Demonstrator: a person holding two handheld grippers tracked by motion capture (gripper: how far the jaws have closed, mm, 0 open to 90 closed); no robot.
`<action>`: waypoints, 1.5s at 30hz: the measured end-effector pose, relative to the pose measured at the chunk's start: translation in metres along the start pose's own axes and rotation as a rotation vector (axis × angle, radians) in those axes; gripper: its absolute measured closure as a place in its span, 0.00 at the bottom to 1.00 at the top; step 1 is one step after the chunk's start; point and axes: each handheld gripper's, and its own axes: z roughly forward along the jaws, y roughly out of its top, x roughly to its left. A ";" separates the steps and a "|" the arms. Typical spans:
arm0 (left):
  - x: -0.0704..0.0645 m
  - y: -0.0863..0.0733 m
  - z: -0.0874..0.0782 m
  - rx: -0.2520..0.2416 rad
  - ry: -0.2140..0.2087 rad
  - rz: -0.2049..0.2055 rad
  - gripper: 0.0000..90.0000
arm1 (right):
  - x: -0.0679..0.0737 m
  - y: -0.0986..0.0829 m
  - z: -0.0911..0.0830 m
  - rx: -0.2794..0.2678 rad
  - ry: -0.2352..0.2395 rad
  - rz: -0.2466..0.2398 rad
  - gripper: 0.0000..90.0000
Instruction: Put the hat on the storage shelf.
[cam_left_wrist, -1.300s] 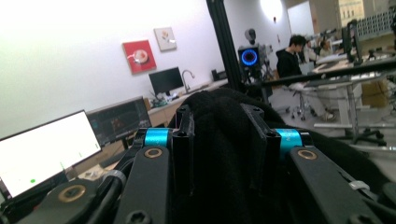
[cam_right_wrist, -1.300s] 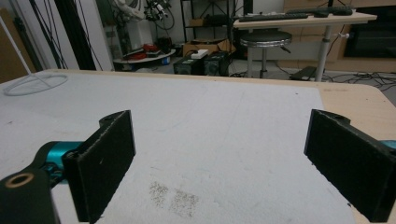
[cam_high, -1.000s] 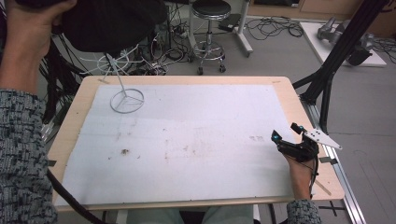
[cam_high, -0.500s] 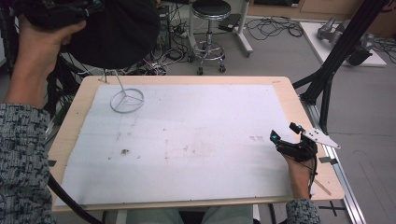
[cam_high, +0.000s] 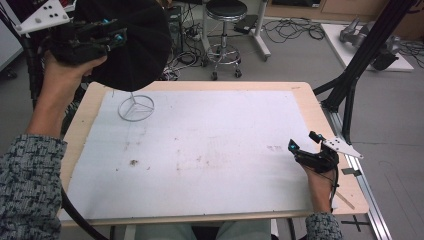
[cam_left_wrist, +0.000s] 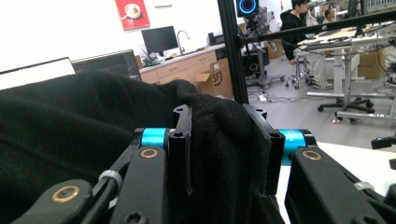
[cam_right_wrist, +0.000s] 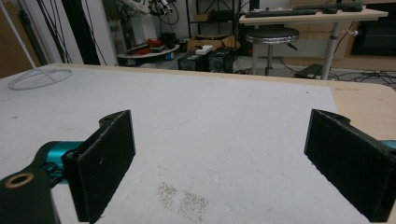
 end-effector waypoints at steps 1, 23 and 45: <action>0.000 -0.003 -0.001 -0.002 0.006 -0.005 0.72 | 0.000 0.000 0.000 -0.002 0.003 0.003 0.09; -0.008 -0.045 -0.008 0.025 0.065 0.051 0.69 | 0.002 0.000 0.002 0.015 0.003 -0.008 0.09; -0.011 -0.059 -0.013 0.002 0.064 0.068 0.59 | 0.003 0.000 0.004 0.019 0.006 -0.011 0.09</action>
